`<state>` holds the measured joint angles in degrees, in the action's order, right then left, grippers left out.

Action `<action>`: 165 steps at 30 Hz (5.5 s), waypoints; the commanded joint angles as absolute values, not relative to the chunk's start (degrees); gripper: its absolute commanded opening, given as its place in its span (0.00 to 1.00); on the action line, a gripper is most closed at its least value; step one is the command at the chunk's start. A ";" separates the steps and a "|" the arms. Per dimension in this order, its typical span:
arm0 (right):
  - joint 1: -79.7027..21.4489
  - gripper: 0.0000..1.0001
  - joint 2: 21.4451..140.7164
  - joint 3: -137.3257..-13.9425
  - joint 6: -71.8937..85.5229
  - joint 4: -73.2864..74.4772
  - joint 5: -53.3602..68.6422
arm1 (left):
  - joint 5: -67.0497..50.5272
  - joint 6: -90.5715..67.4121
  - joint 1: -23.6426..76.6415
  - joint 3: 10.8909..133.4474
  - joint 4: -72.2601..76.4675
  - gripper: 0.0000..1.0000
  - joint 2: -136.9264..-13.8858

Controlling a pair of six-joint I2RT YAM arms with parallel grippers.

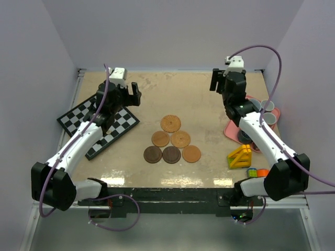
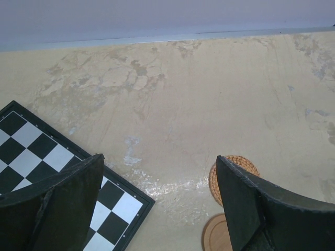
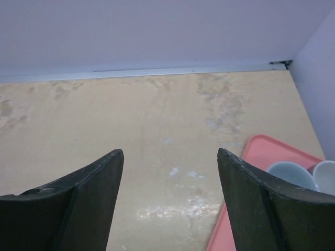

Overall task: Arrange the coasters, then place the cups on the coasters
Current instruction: Move the coaster to the center of the board, then pick up the cup from the tray, then place the cup on the coaster.

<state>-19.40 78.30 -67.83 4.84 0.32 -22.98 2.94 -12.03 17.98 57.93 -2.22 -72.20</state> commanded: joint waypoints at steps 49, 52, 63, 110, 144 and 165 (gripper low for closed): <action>-0.18 0.33 97.12 -59.24 14.51 12.04 -22.06 | -2.64 -15.64 26.89 58.89 0.09 0.92 -71.28; -0.18 0.24 96.95 -59.68 13.10 11.87 -20.66 | -2.37 -15.47 26.89 58.89 0.09 0.92 -71.28; -1.14 0.00 94.40 -62.05 8.70 12.92 -17.49 | -0.70 -14.59 26.89 58.89 0.09 0.92 -71.28; -41.66 0.00 113.81 -90.96 -23.11 25.40 4.30 | 9.05 -14.85 18.46 58.09 -1.85 0.98 -64.95; -41.75 0.61 109.78 -86.75 -21.98 21.89 2.99 | 8.70 -14.50 18.46 58.10 -1.85 0.98 -64.51; -41.57 0.73 95.63 -77.53 33.99 21.52 -16.52 | 9.14 -14.41 18.46 57.74 -1.32 0.98 -63.81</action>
